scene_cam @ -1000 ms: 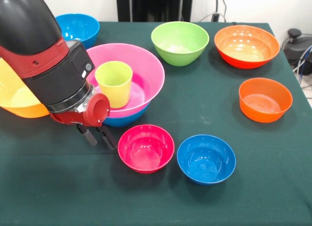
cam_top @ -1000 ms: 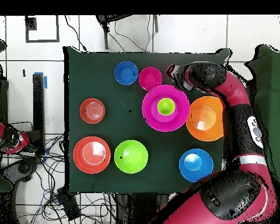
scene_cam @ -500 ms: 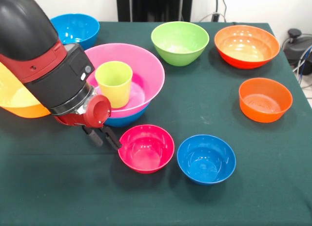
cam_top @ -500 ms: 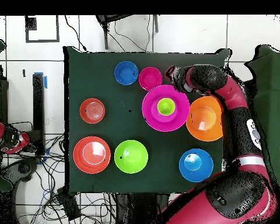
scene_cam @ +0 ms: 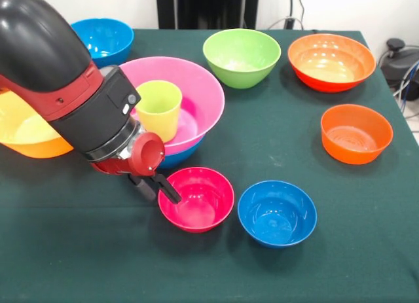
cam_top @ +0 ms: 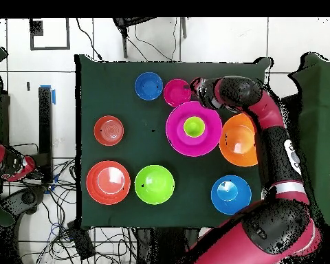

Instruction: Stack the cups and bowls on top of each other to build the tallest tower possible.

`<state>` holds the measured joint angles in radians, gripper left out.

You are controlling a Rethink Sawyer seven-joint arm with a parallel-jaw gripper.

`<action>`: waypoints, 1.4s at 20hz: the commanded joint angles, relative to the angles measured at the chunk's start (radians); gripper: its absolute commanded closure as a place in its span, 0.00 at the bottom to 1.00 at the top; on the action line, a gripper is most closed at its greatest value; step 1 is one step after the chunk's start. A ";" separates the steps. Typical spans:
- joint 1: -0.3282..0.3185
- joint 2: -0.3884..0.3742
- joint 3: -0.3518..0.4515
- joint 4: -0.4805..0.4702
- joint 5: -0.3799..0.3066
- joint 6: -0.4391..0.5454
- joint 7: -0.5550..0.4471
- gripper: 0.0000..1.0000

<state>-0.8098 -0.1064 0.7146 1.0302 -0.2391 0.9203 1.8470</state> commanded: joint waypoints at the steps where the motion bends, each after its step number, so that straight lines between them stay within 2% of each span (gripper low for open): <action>1: 0.005 0.054 0.040 0.052 -0.009 -0.012 -0.210 0.00; 7: 0.021 0.068 0.012 0.022 -0.043 0.002 -0.215 0.00; 15: 0.088 0.047 -0.119 -0.042 -0.153 0.079 -0.167 0.00; 20: 0.119 0.052 -0.149 -0.094 -0.169 0.120 -0.161 0.00; 24: 0.117 0.053 -0.142 -0.100 -0.172 0.119 -0.209 0.00; 25: 0.116 0.053 -0.139 -0.099 -0.171 0.116 -0.217 1.00; 28: 0.114 0.054 -0.133 -0.104 -0.171 0.121 -0.232 1.00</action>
<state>-0.7241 -0.0744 0.6468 0.9750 -0.3183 0.9491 1.8470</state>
